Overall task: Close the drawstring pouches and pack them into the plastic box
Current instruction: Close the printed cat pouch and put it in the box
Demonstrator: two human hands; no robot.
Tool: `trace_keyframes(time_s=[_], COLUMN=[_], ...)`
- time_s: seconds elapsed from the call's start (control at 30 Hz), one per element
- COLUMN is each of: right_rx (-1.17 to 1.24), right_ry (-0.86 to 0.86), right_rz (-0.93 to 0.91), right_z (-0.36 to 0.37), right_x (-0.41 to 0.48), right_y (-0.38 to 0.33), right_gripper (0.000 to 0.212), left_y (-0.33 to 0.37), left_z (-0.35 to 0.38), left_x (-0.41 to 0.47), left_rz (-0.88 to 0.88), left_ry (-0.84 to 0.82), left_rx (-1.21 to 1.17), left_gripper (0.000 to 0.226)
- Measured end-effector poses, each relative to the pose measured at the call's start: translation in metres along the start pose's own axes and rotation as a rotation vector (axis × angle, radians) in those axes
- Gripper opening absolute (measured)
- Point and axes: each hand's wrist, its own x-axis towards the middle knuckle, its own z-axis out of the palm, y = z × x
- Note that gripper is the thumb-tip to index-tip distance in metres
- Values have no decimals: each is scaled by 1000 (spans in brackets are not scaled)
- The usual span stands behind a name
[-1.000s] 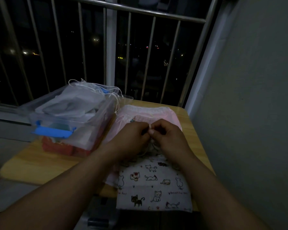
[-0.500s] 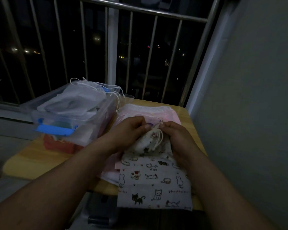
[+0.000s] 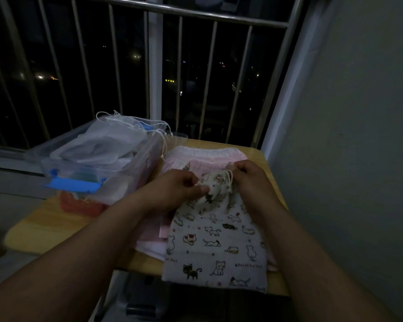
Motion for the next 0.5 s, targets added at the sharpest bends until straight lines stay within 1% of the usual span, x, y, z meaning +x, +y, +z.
trace_keyframes(time_s=[0.07, 0.13, 0.17, 0.2, 0.23, 0.27, 0.3, 0.33, 0.37, 0.4, 0.43, 0.5], right_rx=[32, 48, -7, -82, -142, -163, -157, -149, -148, -138, -105, -10], right_ry=[-137, -348, -439, -492, -495, -458, -400, -335, -274, -224, -190, -167], right_rz=[87, 226, 254, 245, 211, 177, 142, 98, 44, -10, -53, -48], right_z=[-11, -24, -30, -33, -35, -34, -32, -30, -29, -28, -28, -32], right_x=[2, -1, -3, -4, -5, -5, -5, -5, -4, -2, -1, 0], right_y=[-1, 1, 4, 7, 10, 12, 13, 13, 12, 11, 9, 7], right_gripper=[33, 38, 36, 30, 21, 14, 12, 14, 17, 19, 21, 27], left_y=[-1, -3, -3, -5, -6, -8, -10, -10, -10, -9, -7, -2], left_z=[-3, -1, 0, 0, 0, -2, -4, -5, -7, -7, -7, -9], left_x=[1, 2, 2, 2, 3, 4, 5, 4, 2, 1, -1, -3], left_rz=[28, 24, 17, 10, -2, -19, -35, -40, -23, 15, 52, 63], left_ry=[44, 109, 137, 161, 171, 154, 105, 29, -36, -61, -55, -21], left_rx=[2, -24, -38, -52, -81, -133, -194, -240, -259, -249, -244, -286], left_gripper=[27, 26, 25, 25, 25, 24, 21, 17, 19, 26, 31, 32])
